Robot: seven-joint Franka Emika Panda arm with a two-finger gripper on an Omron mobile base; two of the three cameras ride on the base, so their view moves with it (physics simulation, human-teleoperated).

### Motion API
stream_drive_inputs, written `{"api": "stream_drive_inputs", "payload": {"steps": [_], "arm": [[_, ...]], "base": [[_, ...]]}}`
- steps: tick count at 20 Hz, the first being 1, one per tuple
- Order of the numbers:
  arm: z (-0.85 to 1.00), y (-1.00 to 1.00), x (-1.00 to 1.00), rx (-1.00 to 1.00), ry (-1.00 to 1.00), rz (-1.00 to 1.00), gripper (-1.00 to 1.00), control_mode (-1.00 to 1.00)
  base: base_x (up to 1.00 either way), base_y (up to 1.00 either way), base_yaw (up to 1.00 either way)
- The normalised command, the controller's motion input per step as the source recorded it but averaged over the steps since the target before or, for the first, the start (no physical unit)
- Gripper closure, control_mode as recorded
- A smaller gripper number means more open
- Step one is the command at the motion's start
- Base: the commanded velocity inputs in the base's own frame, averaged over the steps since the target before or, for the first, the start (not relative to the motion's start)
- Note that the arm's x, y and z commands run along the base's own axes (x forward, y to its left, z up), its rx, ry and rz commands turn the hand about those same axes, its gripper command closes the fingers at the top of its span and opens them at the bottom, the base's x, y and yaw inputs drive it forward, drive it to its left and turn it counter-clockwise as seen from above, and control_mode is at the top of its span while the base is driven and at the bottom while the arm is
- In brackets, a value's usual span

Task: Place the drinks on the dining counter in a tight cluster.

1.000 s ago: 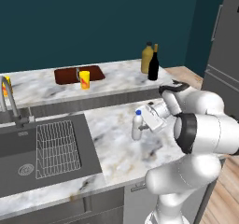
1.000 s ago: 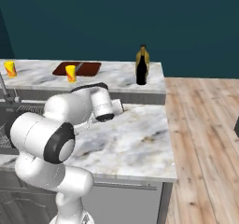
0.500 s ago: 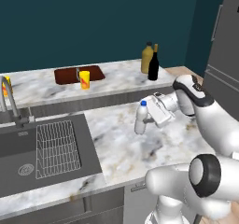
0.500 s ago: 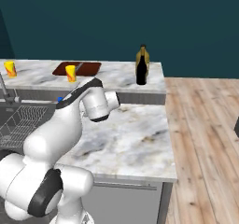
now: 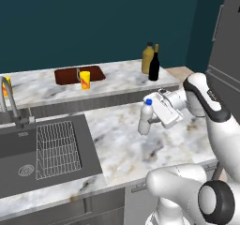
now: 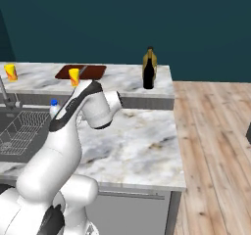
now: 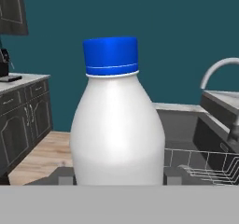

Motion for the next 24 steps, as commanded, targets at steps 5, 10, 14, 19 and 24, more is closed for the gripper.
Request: {"api": "stream_drive_inputs", "payload": {"steps": [5,10,14,19,24], "arm": [[0.12,0.00,-0.17,0.00,-0.07,0.00,1.00,-1.00],[0.00,0.00,-0.04,0.00,0.00,0.00,1.00,-1.00],[0.00,-0.06,-0.21,0.03,0.00,-0.03,1.00,1.00],[0.00,0.00,0.00,0.00,0.00,0.00,1.00,1.00],[0.00,0.00,0.00,0.00,0.00,0.00,1.00,1.00]], "base": [[0.00,0.00,0.00],[0.00,0.00,0.00],[-0.28,-0.17,-0.05],[-0.52,-0.55,-0.12],[-0.06,-0.93,-0.05]]}}
